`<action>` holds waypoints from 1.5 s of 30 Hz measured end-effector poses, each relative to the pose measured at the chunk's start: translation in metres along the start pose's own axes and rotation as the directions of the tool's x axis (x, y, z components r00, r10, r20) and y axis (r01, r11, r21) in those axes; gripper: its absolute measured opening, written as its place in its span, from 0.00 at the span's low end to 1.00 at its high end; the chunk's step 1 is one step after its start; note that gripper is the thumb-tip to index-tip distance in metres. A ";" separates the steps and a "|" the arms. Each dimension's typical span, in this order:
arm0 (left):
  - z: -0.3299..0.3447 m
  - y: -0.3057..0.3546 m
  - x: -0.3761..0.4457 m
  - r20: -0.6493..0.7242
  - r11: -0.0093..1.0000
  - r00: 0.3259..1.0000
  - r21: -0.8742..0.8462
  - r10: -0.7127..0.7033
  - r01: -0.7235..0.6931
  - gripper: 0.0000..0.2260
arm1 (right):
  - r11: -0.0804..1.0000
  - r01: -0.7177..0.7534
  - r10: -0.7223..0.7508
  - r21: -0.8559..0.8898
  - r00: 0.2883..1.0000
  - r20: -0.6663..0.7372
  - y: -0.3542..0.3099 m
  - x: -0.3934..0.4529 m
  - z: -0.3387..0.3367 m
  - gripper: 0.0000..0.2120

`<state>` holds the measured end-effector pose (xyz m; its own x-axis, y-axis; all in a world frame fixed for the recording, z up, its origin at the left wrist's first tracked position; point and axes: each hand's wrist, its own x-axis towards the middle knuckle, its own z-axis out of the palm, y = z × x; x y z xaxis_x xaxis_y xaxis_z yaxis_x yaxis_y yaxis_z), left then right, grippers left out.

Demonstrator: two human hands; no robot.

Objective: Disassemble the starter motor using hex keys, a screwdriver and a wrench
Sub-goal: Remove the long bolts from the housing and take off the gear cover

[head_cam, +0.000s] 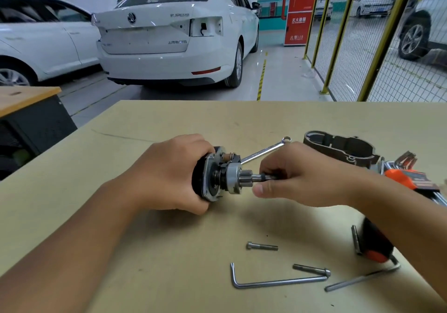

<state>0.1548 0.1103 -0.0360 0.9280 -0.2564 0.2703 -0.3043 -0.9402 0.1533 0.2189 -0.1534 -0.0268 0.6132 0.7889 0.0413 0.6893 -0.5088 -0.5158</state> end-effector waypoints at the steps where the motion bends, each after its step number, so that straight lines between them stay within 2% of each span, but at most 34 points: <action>1: -0.002 -0.001 0.000 -0.022 0.997 1.000 -0.083 -0.002 0.000 0.21 | 0.999 0.025 -0.023 0.039 0.999 -0.037 -0.003 -0.001 -0.004 0.20; 3: -0.004 -0.003 0.000 -0.071 0.952 0.997 -0.306 0.001 -0.022 0.19 | 0.982 0.097 -0.071 0.165 0.985 -0.156 -0.009 -0.003 -0.015 0.18; 5: -0.004 -0.004 0.000 -0.083 0.842 0.997 -0.538 0.000 -0.045 0.17 | 0.900 0.195 -0.098 0.389 0.962 -0.254 -0.013 -0.003 -0.021 0.18; 7: 0.000 -0.001 0.002 -0.061 0.672 0.998 -0.738 0.009 -0.051 0.18 | 0.768 0.282 -0.097 0.576 0.939 -0.330 -0.011 -0.002 -0.019 0.20; 10: 0.014 0.011 0.003 -0.043 0.377 0.996 -0.923 0.077 -0.069 0.17 | 0.759 0.326 -0.040 0.563 0.887 -0.460 0.000 -0.001 -0.011 0.21; 11: 0.019 0.015 0.003 -0.043 0.282 0.995 -0.957 0.091 -0.067 0.17 | 0.757 0.306 -0.008 0.577 0.887 -0.461 0.006 0.000 -0.010 0.21; 12: 0.025 0.018 0.004 -0.037 0.196 0.995 -0.979 0.090 -0.054 0.17 | 0.756 0.260 0.021 0.601 0.908 -0.419 0.012 0.000 -0.009 0.21; 14: 0.032 0.022 0.006 0.001 0.068 0.998 -0.998 0.067 -0.003 0.20 | 0.781 0.129 0.018 0.611 0.973 -0.229 0.021 0.000 -0.009 0.27; 16: 0.037 0.021 0.009 0.023 0.024 0.997 -0.999 0.072 0.022 0.23 | 0.817 0.094 -0.086 0.569 0.995 -0.041 0.026 -0.001 -0.006 0.32; 18: 0.038 0.019 0.009 0.025 0.014 0.995 -1.000 0.101 0.024 0.24 | 0.825 0.105 -0.158 0.555 0.986 0.048 0.025 0.000 0.000 0.31; 21: 0.036 0.017 0.007 0.017 0.031 0.990 -0.999 0.138 0.013 0.24 | 0.799 0.107 -0.172 0.592 0.984 0.055 0.023 0.002 0.004 0.31; 23: 0.030 0.016 0.006 0.006 0.102 0.986 -0.995 0.166 -0.011 0.24 | 0.786 0.122 -0.169 0.606 0.985 0.020 0.022 0.002 0.005 0.31; 25: 0.023 0.014 0.005 0.013 0.225 0.980 -0.974 0.198 -0.032 0.23 | 0.766 0.139 -0.171 0.627 0.985 -0.009 0.022 0.002 0.006 0.31; 27: 0.020 0.012 0.005 0.018 0.338 0.991 -0.941 0.134 -0.029 0.25 | 0.760 0.144 -0.167 0.633 0.986 -0.024 0.022 0.002 0.008 0.30; 30: 0.019 0.014 0.006 -0.004 0.388 0.994 -0.921 0.113 -0.048 0.24 | 0.775 0.125 -0.137 0.620 0.990 -0.028 0.018 0.003 0.006 0.27; 34: 0.008 0.007 0.004 0.010 0.442 0.993 -0.896 0.119 -0.043 0.18 | 0.873 -0.005 -0.067 0.487 0.989 0.130 0.017 -0.002 -0.013 0.22; 37: -0.004 -0.004 -0.001 0.046 0.540 0.996 -0.842 0.079 -0.004 0.18 | 0.897 -0.172 0.095 0.408 0.975 0.202 0.026 -0.009 -0.027 0.17; 41: -0.017 -0.009 -0.005 0.086 0.635 0.990 -0.772 0.113 -0.005 0.15 | 0.957 -0.220 0.213 0.189 0.976 0.053 0.027 -0.011 -0.024 0.13; 45: -0.019 -0.009 -0.005 0.074 0.654 0.990 -0.756 0.118 -0.022 0.15 | 0.951 -0.272 0.282 0.146 0.958 -0.050 0.015 -0.024 -0.020 0.14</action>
<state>0.1493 0.1243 -0.0207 0.8989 -0.3815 0.2156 -0.3816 -0.4396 0.8131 0.2224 -0.1869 -0.0184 0.8010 0.5954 -0.0632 0.4324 -0.6483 -0.6267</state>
